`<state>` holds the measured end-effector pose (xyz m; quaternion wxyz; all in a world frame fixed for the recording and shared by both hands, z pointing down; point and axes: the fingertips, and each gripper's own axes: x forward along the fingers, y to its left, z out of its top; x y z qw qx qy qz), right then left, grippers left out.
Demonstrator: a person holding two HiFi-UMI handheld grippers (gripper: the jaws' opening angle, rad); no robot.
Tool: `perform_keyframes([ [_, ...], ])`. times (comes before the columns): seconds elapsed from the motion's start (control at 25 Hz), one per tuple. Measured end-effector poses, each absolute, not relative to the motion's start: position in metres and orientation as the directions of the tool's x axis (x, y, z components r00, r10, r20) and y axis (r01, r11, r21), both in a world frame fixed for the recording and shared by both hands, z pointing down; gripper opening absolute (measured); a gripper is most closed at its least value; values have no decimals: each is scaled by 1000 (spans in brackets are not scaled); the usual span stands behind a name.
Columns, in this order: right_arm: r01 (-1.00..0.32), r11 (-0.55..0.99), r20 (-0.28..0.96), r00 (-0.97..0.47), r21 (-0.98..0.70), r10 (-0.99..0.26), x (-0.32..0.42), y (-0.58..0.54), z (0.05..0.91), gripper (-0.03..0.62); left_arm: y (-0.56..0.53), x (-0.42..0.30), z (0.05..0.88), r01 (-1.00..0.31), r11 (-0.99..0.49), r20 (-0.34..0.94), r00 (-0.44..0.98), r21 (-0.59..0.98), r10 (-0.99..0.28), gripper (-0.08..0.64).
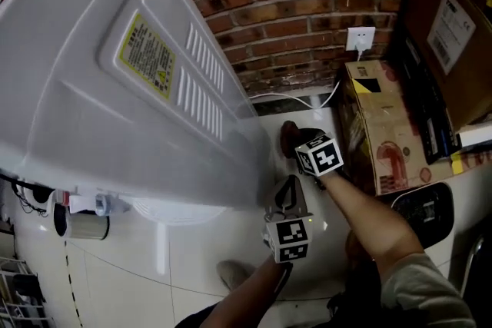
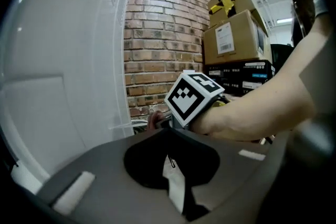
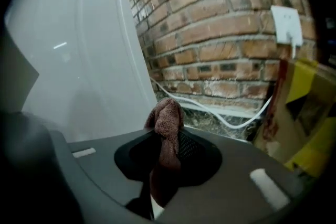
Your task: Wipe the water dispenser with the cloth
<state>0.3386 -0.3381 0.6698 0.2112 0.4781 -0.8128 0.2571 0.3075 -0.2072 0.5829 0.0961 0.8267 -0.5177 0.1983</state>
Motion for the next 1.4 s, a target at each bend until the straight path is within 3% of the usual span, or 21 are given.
perform_keyframes([
  [0.2,-899,403,546,-428,-173,-720,344,-301,604,83,-195,290,538,-897,-440,371,397,-34,-839,0],
  [0.48,-904,423,600,-377,-71,-706,338,-220,580,84,-184,275,499,-899,-438,332,408,-17,-850,0],
  [1.16,-962,228,816,-250,-149,-522,366,-115,808,84,-108,266,663,-869,-493,575,382,-42,-723,0],
  [1.4,-964,216,861,-238,-154,-449,366,-107,848,106,-107,265,689,-858,-512,620,379,-42,-687,0],
])
